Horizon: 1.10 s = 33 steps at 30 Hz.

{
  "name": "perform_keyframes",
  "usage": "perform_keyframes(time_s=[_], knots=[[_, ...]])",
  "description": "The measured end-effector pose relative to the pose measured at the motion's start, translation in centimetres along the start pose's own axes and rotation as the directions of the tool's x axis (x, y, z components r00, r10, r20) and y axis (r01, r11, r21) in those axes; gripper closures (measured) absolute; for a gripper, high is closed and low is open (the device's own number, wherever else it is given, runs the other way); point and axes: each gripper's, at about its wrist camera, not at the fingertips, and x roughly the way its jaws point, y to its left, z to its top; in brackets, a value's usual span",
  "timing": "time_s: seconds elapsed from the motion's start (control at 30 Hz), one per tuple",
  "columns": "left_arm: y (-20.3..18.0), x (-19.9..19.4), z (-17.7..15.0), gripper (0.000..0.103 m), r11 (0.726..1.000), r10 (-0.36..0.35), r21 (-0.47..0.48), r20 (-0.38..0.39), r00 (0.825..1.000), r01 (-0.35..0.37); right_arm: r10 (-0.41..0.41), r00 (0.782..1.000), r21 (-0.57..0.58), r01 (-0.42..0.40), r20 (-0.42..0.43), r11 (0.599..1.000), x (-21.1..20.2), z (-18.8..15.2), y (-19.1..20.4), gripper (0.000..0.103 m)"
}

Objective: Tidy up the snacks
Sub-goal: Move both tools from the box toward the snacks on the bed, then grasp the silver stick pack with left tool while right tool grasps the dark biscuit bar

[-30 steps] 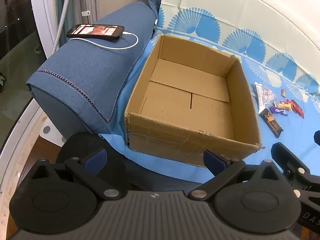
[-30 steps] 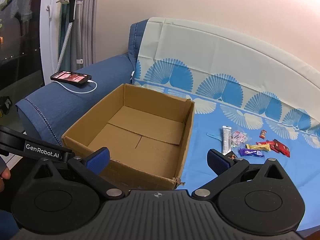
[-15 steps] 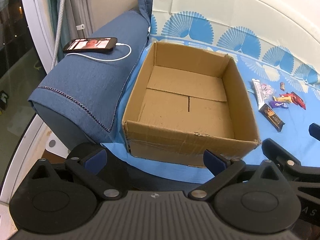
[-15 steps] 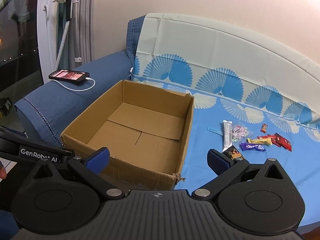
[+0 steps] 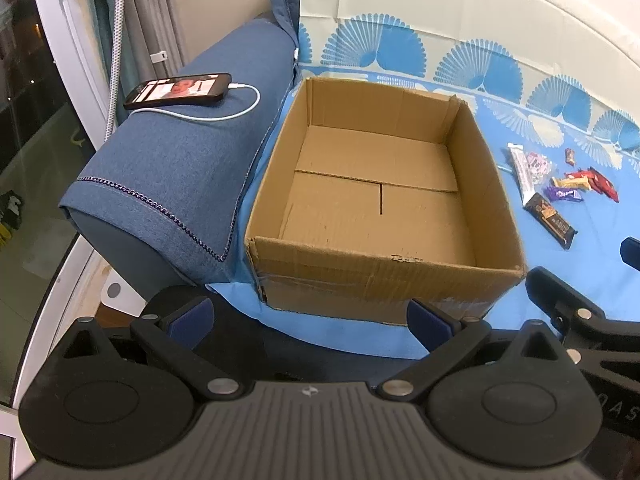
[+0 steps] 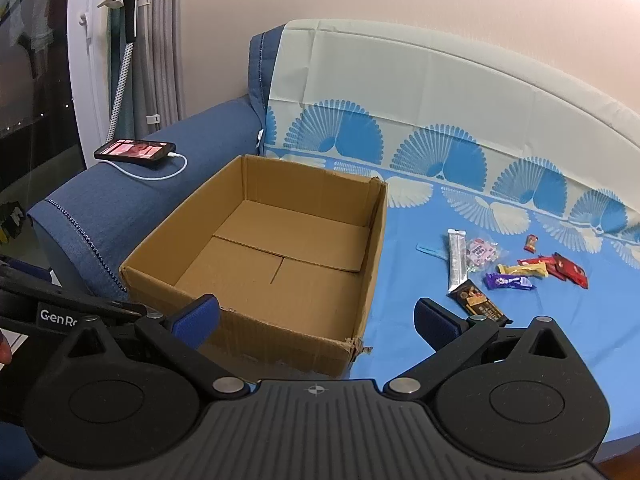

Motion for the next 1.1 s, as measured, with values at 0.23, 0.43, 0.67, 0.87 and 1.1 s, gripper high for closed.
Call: perform_keyframes(time_s=[0.23,0.43,0.67,0.87,1.1], knots=[[-0.9,0.5,-0.1,0.000,0.999,0.013,0.036,-0.011,1.000,-0.012,0.016,1.000,0.038,-0.016,-0.019,0.999,0.7,-0.3,-0.9,0.000],[-2.0,1.1,-0.1,0.000,0.997,0.023,0.077,-0.025,0.999,-0.021,0.032,0.999,0.093,-0.028,-0.042,0.995,1.5,-0.8,-2.2,0.000],[-3.8,2.6,0.4,0.000,0.993,0.017,0.119,-0.076,0.997,-0.008,-0.007,0.999,0.202,0.014,-0.036,0.979,2.4,-1.1,-5.6,0.000],[-5.6,3.4,1.9,0.000,0.992,0.012,0.127,-0.103,0.995,0.002,-0.161,0.986,0.268,0.165,-0.037,0.949,4.0,-2.3,-11.4,0.000],[-8.2,4.3,4.1,0.000,0.989,0.024,0.145,-0.134,0.991,-0.004,-0.234,0.969,0.218,0.247,-0.083,0.944,11.1,-3.6,-19.5,0.000]])
